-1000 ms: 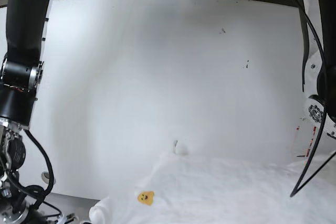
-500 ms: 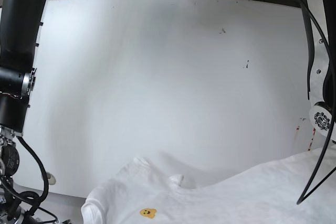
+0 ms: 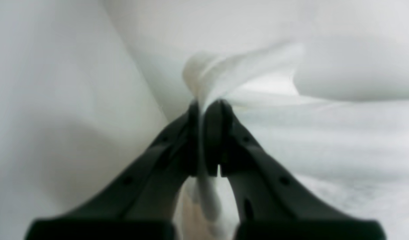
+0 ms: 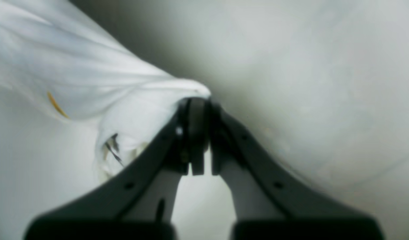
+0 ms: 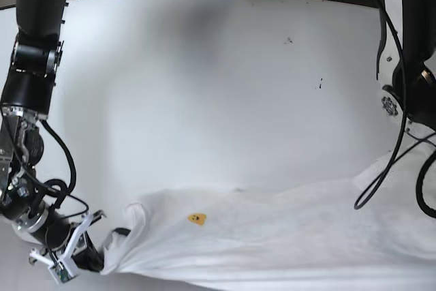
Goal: Fold the T-shirt properly
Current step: 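Swing the shirt down and lay it flat with both grippers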
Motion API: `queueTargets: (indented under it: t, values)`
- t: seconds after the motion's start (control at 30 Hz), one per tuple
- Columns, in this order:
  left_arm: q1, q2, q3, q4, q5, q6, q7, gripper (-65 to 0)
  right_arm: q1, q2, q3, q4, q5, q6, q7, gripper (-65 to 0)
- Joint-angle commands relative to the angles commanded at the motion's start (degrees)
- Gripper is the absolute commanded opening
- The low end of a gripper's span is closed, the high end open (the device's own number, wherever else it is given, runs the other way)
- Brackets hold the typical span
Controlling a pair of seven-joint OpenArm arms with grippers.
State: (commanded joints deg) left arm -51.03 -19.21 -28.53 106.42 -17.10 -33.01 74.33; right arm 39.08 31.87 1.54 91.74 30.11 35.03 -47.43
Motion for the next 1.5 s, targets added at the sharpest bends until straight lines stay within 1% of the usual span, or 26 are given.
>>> queueTargets:
  t: [0.1, 0.3, 0.53, 0.57, 0.7, 0.87, 0.97, 1.07, 1.23, 1.5]
  values:
    - [6.33, 0.00, -3.08, 0.88, -3.87, 0.00, 0.00, -65.0, -6.86, -1.67, 3.08, 2.90, 0.00, 0.00, 0.00, -65.0]
    - [16.88, -0.09, -6.42, 1.05, -10.29, 0.00, 0.00, -65.0, -19.25, -3.78, 8.18, 8.62, -0.09, 0.00, 0.00, -65.0]
    - [29.36, -0.26, -11.69, 1.05, -15.56, 0.00, -0.26, -65.0, -31.82, -8.18, 11.69, 14.51, -0.53, 0.00, 0.00, -65.0]
    - [29.98, -0.26, -11.96, 1.05, -15.82, 0.00, -0.26, -65.0, -32.53, -8.53, 11.87, 14.86, -0.53, 0.00, 0.00, -65.0]
    - [37.36, -0.26, -14.15, 1.32, -18.55, 0.00, -0.26, -65.0, -38.59, -10.90, 13.36, 17.76, -0.53, 0.00, 0.00, -65.0]
    - [45.01, -0.09, -16.18, 1.85, -19.25, 0.00, -2.46, -65.0, -43.52, -13.45, 14.42, 18.99, -0.53, 0.00, 0.00, -65.0]
    - [49.41, -0.18, -16.35, 1.85, -19.25, 0.00, -4.31, -65.0, -45.98, -14.07, 14.42, 19.60, -0.53, 0.00, 0.00, -65.0]
    - [53.01, -0.18, -16.97, 1.76, -19.25, 0.00, -5.19, -65.0, -48.44, -14.51, 14.42, 19.78, -0.35, 0.00, 0.00, -65.0]
    - [57.58, -0.18, -17.67, 1.58, -19.25, 0.00, -5.19, -65.0, -51.60, -16.18, 14.42, 19.87, -0.53, 0.00, 0.00, -65.0]
    - [61.71, -0.18, -18.99, 1.32, -19.08, -0.09, -5.27, -65.0, -55.82, -16.62, 14.15, 19.87, -0.26, 0.00, 0.00, -65.0]
